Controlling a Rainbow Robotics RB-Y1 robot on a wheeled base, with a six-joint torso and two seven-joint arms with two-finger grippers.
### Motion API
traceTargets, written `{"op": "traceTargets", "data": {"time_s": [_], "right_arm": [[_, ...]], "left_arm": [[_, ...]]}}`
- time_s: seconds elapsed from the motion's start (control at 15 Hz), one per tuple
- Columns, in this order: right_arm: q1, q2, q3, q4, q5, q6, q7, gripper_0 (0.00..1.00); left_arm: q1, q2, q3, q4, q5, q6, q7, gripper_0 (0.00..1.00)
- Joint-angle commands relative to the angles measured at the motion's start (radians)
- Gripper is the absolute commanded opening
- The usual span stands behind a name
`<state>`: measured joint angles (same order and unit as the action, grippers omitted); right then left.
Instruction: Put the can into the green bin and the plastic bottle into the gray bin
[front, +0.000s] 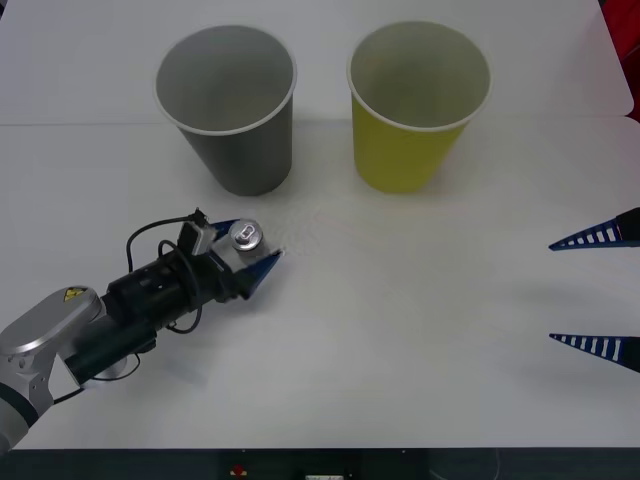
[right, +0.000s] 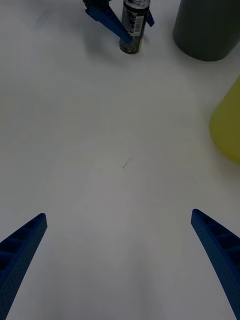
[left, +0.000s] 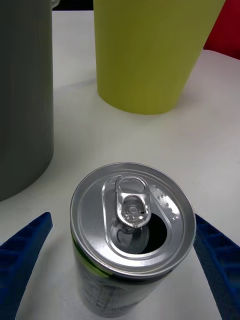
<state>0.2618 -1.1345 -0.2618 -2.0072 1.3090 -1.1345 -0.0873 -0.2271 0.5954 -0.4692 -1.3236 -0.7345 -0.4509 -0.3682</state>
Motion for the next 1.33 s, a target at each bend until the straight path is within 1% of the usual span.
{"op": "traceTargets", "data": {"time_s": [0.07, 0.47, 0.67, 0.8, 1.13, 1.33], "right_arm": [[0.0, 0.0, 0.0, 0.0, 0.0, 0.0, 0.0, 1.0], [0.0, 0.0, 0.0, 0.0, 0.0, 0.0, 0.0, 1.0], [0.0, 0.0, 0.0, 0.0, 0.0, 0.0, 0.0, 1.0], [0.0, 0.0, 0.0, 0.0, 0.0, 0.0, 0.0, 1.0], [0.0, 0.0, 0.0, 0.0, 0.0, 0.0, 0.0, 1.0], [0.0, 0.0, 0.0, 0.0, 0.0, 0.0, 0.0, 1.0]], "left_arm": [[0.0, 0.0, -0.002, 0.0, -0.002, 0.0, -0.003, 0.0], [0.002, 0.0, 0.0, 0.0, -0.003, -0.011, -0.003, 0.0], [0.002, 0.015, 0.0, 0.0, 0.006, -0.038, 0.008, 0.0], [0.002, 0.043, 0.0, -0.002, 0.009, -0.075, 0.018, 0.0], [0.005, 0.122, 0.0, -0.008, 0.018, -0.219, 0.055, 0.0], [0.011, 0.204, 0.0, -0.043, 0.015, -0.313, 0.084, 0.0]]}}
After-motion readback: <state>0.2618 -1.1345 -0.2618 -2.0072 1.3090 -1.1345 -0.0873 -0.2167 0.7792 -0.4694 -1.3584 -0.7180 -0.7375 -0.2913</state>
